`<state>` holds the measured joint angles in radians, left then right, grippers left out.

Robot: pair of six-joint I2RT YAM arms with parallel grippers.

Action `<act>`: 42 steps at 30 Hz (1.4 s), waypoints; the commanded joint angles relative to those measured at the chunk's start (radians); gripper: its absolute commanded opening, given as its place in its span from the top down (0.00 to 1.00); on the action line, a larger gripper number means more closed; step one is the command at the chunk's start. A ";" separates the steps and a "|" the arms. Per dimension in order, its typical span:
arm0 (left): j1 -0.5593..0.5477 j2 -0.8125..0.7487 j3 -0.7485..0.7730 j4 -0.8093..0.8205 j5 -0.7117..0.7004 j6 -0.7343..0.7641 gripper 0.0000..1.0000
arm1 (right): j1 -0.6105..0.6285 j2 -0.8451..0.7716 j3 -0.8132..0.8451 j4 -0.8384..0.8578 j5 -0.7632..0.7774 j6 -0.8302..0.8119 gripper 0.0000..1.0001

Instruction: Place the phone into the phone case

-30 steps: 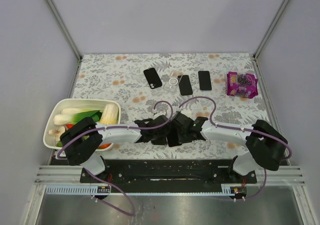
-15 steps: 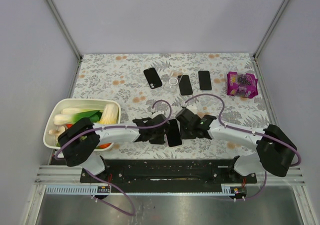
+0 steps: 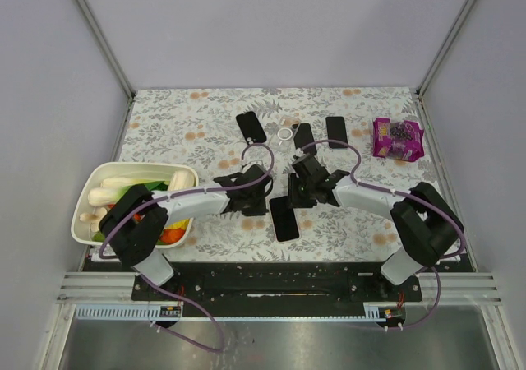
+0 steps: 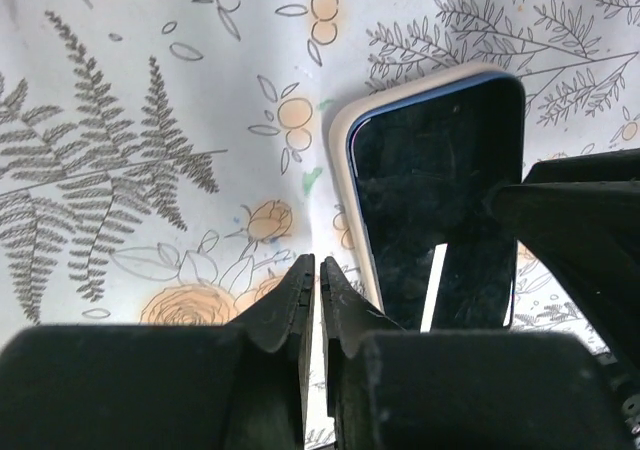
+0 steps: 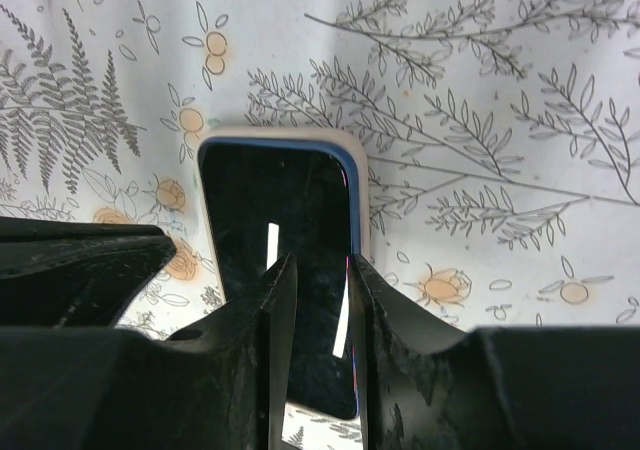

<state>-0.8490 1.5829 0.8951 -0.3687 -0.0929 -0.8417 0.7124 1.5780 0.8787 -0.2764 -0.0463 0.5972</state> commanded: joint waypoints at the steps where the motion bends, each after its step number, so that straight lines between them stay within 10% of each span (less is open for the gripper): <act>1: 0.004 0.058 0.071 -0.006 0.009 0.029 0.90 | -0.022 0.030 0.055 0.063 -0.033 -0.028 0.65; 42: 0.045 0.281 0.263 -0.019 0.032 0.108 0.91 | -0.083 0.062 0.046 0.065 0.060 -0.017 0.71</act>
<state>-0.8112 1.8347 1.1343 -0.4088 -0.0692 -0.7517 0.6353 1.6211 0.8898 -0.2287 0.0319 0.5816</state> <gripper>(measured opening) 0.089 0.296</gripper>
